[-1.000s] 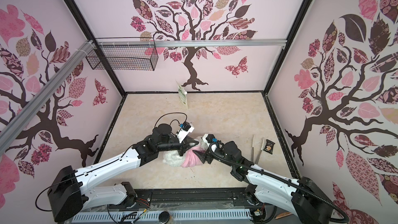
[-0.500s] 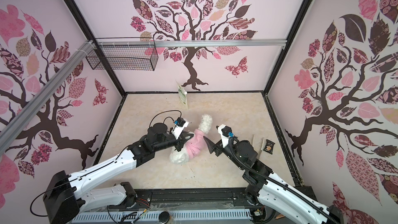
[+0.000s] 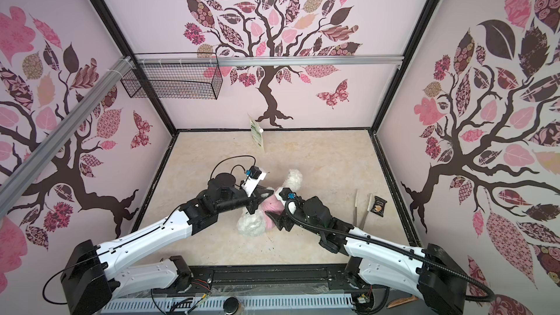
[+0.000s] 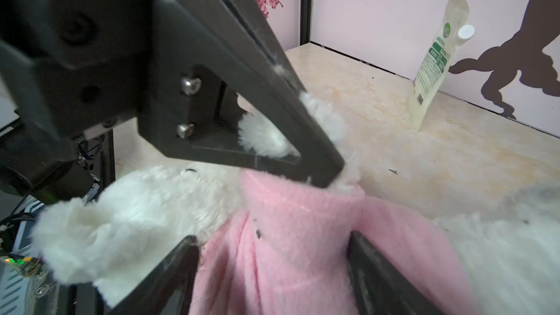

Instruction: Dress the teddy bear

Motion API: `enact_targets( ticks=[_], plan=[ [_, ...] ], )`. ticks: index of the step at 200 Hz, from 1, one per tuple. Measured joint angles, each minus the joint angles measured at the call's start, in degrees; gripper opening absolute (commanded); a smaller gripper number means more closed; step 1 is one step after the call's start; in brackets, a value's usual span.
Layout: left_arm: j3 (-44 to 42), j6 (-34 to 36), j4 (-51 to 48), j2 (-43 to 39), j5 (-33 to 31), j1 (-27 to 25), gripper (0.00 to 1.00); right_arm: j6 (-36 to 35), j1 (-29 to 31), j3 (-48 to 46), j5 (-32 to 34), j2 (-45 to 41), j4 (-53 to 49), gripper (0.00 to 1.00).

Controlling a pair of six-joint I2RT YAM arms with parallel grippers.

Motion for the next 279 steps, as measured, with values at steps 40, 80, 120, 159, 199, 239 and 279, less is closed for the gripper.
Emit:
enact_targets(
  ticks=[40,80,120,159,199,239,279],
  plan=[
    [-0.17,-0.85,0.46,0.11,1.77,0.0,0.0,-0.33,0.0,-0.26,1.16,2.84,5.4,0.76],
    [-1.16,-2.16,1.16,0.09,3.69,0.0,0.0,-2.27,-0.13,-1.05,2.58,4.33,10.64,0.54],
    [-3.02,-5.16,4.33,-0.61,5.84,0.04,0.05,-1.62,-1.01,-4.33,0.28,6.82,18.45,0.23],
    [-3.48,-6.64,4.63,-1.95,7.72,0.04,0.2,-1.53,-1.2,-6.01,-2.67,5.97,21.51,0.17],
    [-3.37,-5.86,3.56,-1.77,8.48,0.07,0.27,-1.55,-1.44,-7.45,-3.48,5.62,21.22,0.17],
    [-3.15,-5.03,3.13,-0.98,9.05,0.17,0.2,-1.53,-1.53,-8.11,-3.48,5.49,19.76,0.18],
    [-2.86,-3.85,2.99,-0.39,10.01,0.26,0.26,-1.46,-1.53,-8.31,-3.41,4.39,18.82,0.18]
  ],
)
